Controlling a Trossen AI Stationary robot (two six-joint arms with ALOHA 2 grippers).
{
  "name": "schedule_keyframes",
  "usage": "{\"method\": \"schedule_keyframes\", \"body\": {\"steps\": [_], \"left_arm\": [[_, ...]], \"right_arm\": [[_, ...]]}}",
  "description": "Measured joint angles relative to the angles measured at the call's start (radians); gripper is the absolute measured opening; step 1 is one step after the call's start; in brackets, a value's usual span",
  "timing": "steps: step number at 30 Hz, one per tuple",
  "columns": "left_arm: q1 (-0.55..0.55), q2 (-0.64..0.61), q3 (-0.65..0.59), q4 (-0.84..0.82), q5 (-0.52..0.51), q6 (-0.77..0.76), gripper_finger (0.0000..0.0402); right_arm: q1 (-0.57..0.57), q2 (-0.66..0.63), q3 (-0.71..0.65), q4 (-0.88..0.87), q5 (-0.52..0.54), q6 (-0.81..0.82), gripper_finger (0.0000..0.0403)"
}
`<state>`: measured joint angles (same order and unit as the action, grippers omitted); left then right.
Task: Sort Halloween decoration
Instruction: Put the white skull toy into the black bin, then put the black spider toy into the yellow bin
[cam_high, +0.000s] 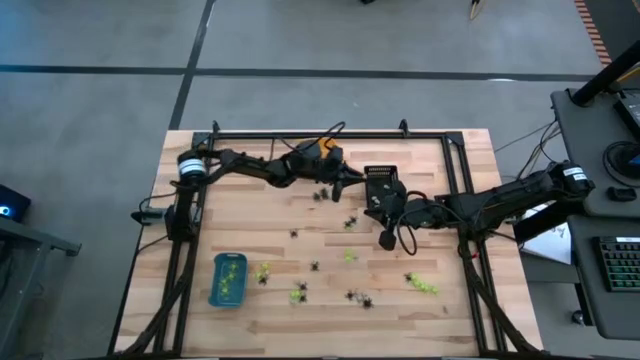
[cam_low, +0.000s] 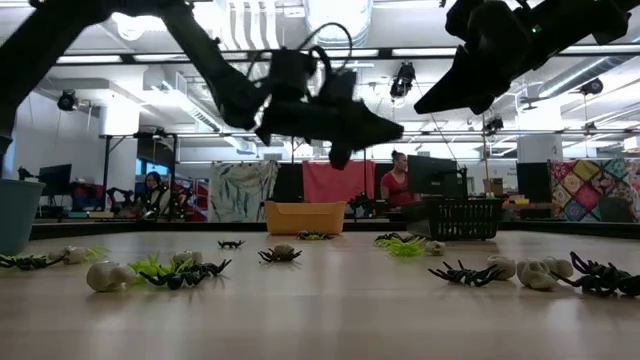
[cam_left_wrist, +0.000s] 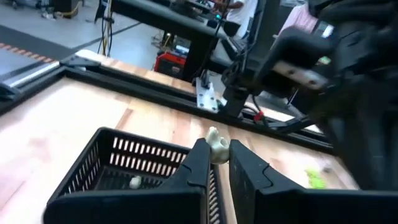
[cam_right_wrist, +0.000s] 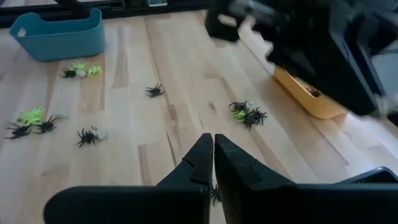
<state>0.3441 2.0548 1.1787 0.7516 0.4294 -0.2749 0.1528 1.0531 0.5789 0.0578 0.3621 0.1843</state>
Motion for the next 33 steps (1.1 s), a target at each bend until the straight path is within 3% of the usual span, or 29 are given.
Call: {"method": "schedule_keyframes", "body": {"steps": [6, 10, 19, 24, 33], "left_arm": [[0.000, 0.109, 0.148, -0.116, 0.000, -0.004, 0.0010], [0.009, 0.135, 0.184, -0.158, 0.012, -0.010, 0.0018], [0.010, 0.140, 0.203, -0.194, 0.000, -0.001, 0.0112], [0.009, 0.145, 0.235, -0.311, 0.009, -0.015, 0.0134], [0.012, 0.069, 0.244, -0.395, 0.206, -0.141, 0.0123]], "right_arm": [[0.000, 0.000, 0.000, 0.011, -0.003, -0.002, 0.0009], [0.000, 0.000, 0.000, 0.022, -0.003, -0.005, 0.0009], [0.000, 0.002, 0.000, 0.038, -0.002, -0.014, 0.0009], [0.000, 0.002, -0.002, 0.039, 0.004, -0.020, 0.0009], [0.008, 0.050, -0.009, 0.188, 0.002, -0.021, 0.0009]]}}
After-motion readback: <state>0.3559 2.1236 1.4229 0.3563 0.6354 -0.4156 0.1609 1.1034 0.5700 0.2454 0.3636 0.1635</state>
